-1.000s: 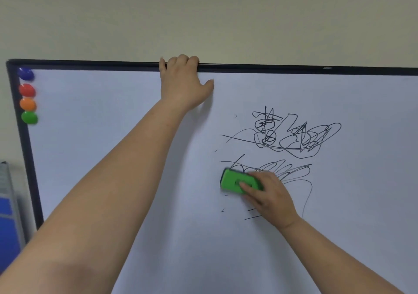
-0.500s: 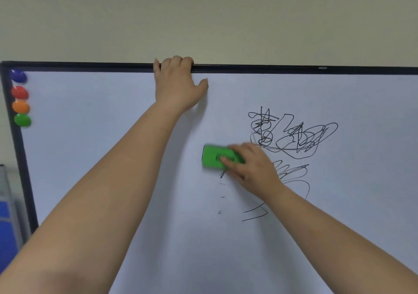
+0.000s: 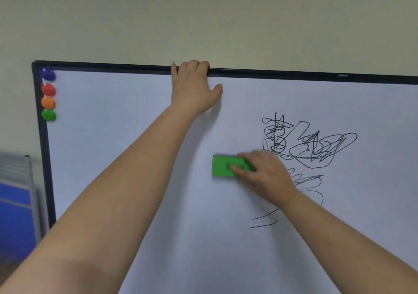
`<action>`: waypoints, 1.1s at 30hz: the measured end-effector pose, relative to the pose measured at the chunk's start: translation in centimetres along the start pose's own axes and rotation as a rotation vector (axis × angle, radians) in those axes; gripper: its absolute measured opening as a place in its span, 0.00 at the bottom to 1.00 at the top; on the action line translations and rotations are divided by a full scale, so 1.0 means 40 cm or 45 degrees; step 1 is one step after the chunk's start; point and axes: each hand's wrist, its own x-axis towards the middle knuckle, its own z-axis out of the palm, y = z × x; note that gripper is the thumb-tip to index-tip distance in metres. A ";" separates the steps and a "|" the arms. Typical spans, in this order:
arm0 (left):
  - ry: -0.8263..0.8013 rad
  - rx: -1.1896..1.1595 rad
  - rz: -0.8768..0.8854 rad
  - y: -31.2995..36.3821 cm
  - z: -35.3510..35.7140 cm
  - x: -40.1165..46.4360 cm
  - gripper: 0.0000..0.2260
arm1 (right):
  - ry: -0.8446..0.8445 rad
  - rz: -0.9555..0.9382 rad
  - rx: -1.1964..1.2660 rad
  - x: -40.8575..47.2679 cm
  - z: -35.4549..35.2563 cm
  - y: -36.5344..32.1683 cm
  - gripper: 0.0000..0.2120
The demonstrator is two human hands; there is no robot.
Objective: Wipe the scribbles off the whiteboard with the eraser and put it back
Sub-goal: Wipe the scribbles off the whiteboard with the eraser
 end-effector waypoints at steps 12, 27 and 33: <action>-0.093 0.014 0.003 0.004 -0.015 0.008 0.25 | 0.452 1.440 -0.045 0.027 -0.032 0.024 0.20; -0.158 0.048 0.086 0.032 -0.034 0.027 0.27 | 0.457 1.489 -0.115 0.041 -0.065 0.073 0.22; -0.132 0.063 0.098 0.035 -0.019 0.026 0.29 | 0.209 0.861 -0.268 0.016 -0.029 0.004 0.20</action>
